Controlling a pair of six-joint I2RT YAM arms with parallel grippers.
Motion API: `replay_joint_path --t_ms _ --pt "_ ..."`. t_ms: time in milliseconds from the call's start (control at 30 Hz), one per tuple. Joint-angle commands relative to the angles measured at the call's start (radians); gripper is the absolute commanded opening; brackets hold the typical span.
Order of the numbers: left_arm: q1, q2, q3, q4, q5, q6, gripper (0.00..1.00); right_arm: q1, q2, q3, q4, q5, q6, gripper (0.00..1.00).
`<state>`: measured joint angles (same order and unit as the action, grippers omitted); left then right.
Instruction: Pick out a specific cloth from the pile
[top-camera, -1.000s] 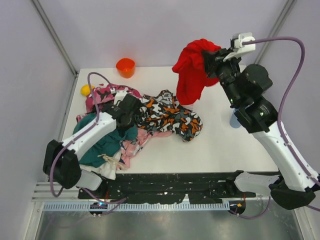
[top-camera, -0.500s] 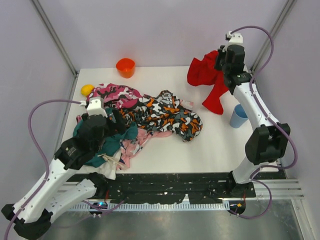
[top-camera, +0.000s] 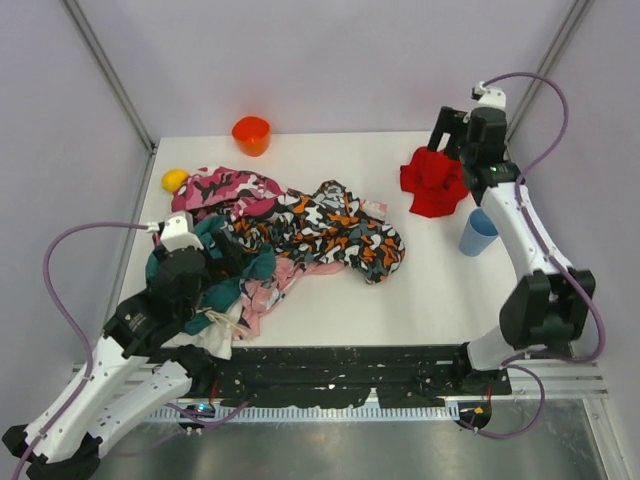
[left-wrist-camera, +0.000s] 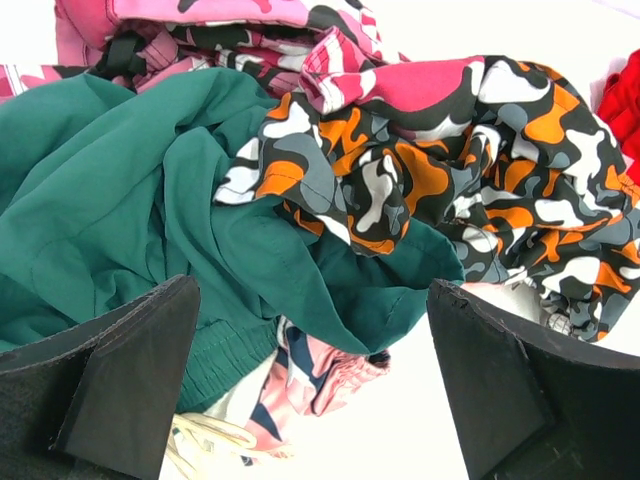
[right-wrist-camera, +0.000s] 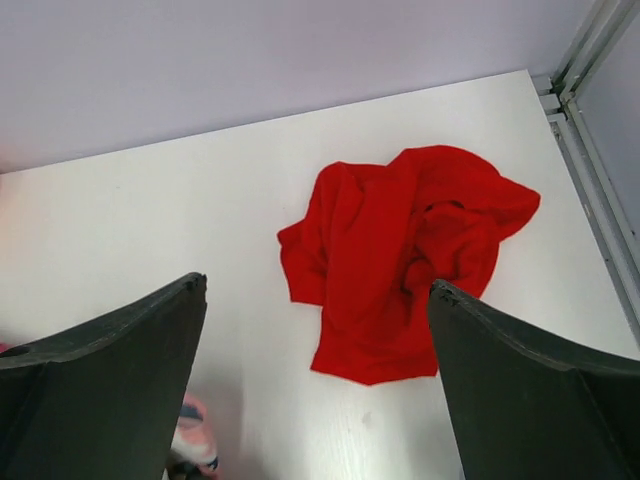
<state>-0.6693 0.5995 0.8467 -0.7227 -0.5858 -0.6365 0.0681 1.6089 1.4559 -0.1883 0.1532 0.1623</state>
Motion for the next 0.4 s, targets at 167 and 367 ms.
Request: replay_joint_path --t_ms 167,367 --pt "-0.003 -0.001 0.046 -0.158 -0.003 -0.072 1.0 0.002 -0.65 -0.392 -0.037 0.104 0.057 0.95" --pt "-0.003 -0.036 0.003 -0.107 0.001 -0.014 1.0 0.002 -0.863 -0.517 -0.12 0.129 0.114 0.95"
